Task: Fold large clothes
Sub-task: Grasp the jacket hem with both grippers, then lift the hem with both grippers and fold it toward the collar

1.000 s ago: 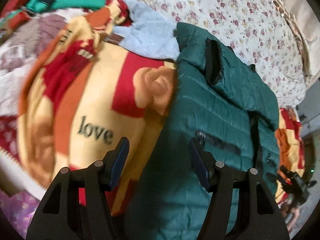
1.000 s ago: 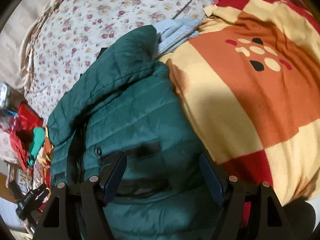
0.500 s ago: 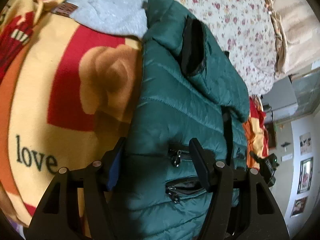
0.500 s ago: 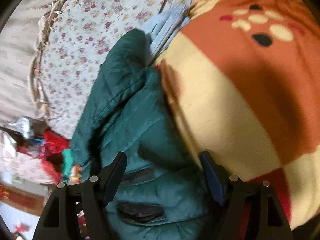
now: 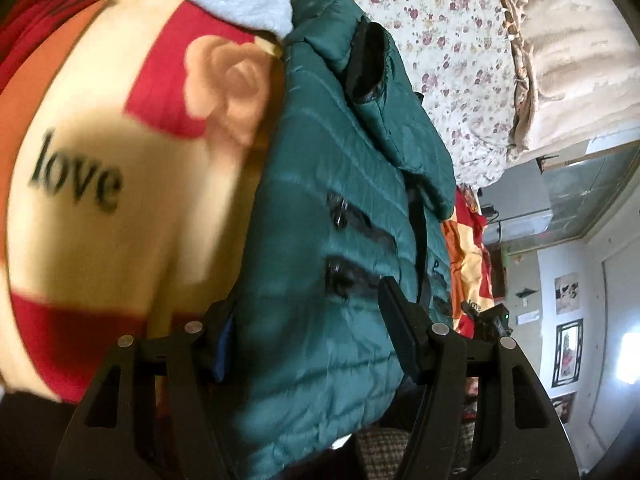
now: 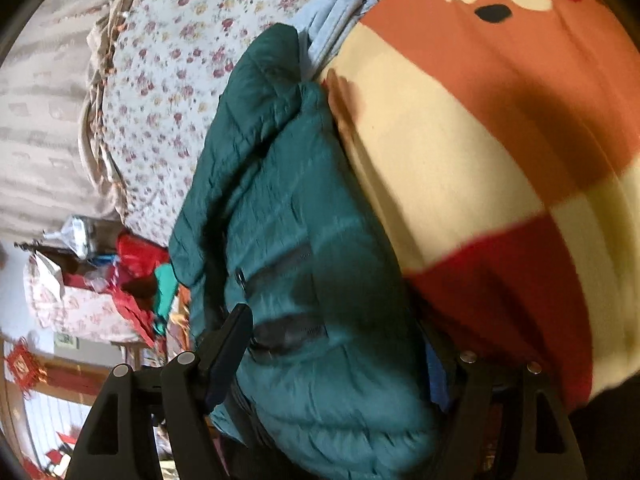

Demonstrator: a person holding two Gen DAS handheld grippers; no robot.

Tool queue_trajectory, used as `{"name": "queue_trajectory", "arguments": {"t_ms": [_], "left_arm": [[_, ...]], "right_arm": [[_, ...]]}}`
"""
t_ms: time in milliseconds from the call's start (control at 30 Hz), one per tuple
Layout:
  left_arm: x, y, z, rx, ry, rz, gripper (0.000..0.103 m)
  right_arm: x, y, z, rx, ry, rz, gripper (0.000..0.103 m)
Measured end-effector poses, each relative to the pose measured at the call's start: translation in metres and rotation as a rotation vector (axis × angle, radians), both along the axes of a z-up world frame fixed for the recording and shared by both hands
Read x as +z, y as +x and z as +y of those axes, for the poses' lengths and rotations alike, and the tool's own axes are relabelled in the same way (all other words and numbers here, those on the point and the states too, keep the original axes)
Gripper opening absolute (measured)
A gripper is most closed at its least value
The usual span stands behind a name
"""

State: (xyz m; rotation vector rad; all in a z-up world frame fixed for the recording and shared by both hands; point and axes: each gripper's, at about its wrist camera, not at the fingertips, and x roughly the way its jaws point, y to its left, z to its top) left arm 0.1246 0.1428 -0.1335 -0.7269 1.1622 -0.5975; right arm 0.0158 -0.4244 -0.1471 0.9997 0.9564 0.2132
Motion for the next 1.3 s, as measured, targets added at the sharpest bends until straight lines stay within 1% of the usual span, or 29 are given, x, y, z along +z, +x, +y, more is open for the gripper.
{"name": "queue_trajectory", "arguments": {"t_ms": [133, 167, 300, 467, 667, 733, 867, 933, 967, 1000, 1033, 1067, 1100, 1133, 1167, 1233, 1300], "left_arm": [[-0.008, -0.025, 0.002, 0.024, -0.045, 0.019, 0.062], [-0.008, -0.032, 0.002, 0.028, -0.042, 0.019, 0.062], [0.002, -0.056, -0.004, 0.019, -0.028, -0.030, 0.062], [0.006, -0.066, -0.011, 0.026, -0.019, -0.055, 0.062], [0.008, -0.070, -0.018, 0.016, 0.057, -0.085, 0.062], [0.005, -0.069, -0.020, 0.016, 0.076, -0.076, 0.062], [-0.007, -0.066, -0.025, 0.022, 0.102, -0.027, 0.064], [-0.012, -0.066, -0.030, 0.016, 0.123, -0.009, 0.064], [-0.014, -0.067, -0.032, 0.016, 0.137, 0.001, 0.064], [-0.015, -0.068, -0.035, 0.016, 0.150, 0.008, 0.064], [-0.014, -0.068, -0.036, 0.016, 0.162, 0.011, 0.063], [-0.013, -0.069, -0.038, 0.022, 0.187, 0.014, 0.049], [-0.012, -0.070, -0.039, 0.033, 0.215, 0.023, 0.037], [-0.010, -0.070, -0.040, 0.044, 0.233, 0.037, 0.022], [-0.008, -0.071, -0.038, 0.052, 0.232, 0.043, 0.017], [0.003, -0.072, -0.037, 0.072, 0.224, 0.041, 0.014], [0.020, -0.074, -0.037, 0.081, 0.227, 0.021, 0.013]], "right_arm": [[-0.003, -0.013, 0.002, -0.003, 0.025, -0.001, 0.074], [-0.003, -0.015, 0.001, -0.003, 0.032, -0.003, 0.074], [0.000, -0.021, 0.001, 0.022, 0.055, -0.012, 0.074], [0.000, -0.034, 0.008, 0.101, 0.070, -0.018, 0.074], [-0.005, -0.049, 0.028, 0.182, 0.082, -0.035, 0.074], [-0.010, -0.049, 0.036, 0.194, 0.088, -0.035, 0.074], [-0.021, -0.045, 0.052, 0.199, 0.069, -0.012, 0.067], [-0.020, -0.046, 0.055, 0.191, 0.043, -0.015, 0.062], [-0.020, -0.046, 0.054, 0.189, 0.036, -0.016, 0.062], [-0.019, -0.047, 0.054, 0.186, 0.022, -0.014, 0.058], [-0.017, -0.049, 0.053, 0.182, 0.005, -0.010, 0.054], [-0.015, -0.050, 0.052, 0.179, -0.009, -0.008, 0.051], [-0.013, -0.051, 0.052, 0.174, -0.028, -0.006, 0.045], [-0.011, -0.052, 0.053, 0.170, -0.041, -0.005, 0.037], [-0.008, -0.053, 0.053, 0.167, -0.050, -0.009, 0.034], [0.001, -0.055, 0.052, 0.169, -0.049, -0.026, 0.022], [0.015, -0.057, 0.050, 0.166, -0.041, -0.059, 0.019]]}}
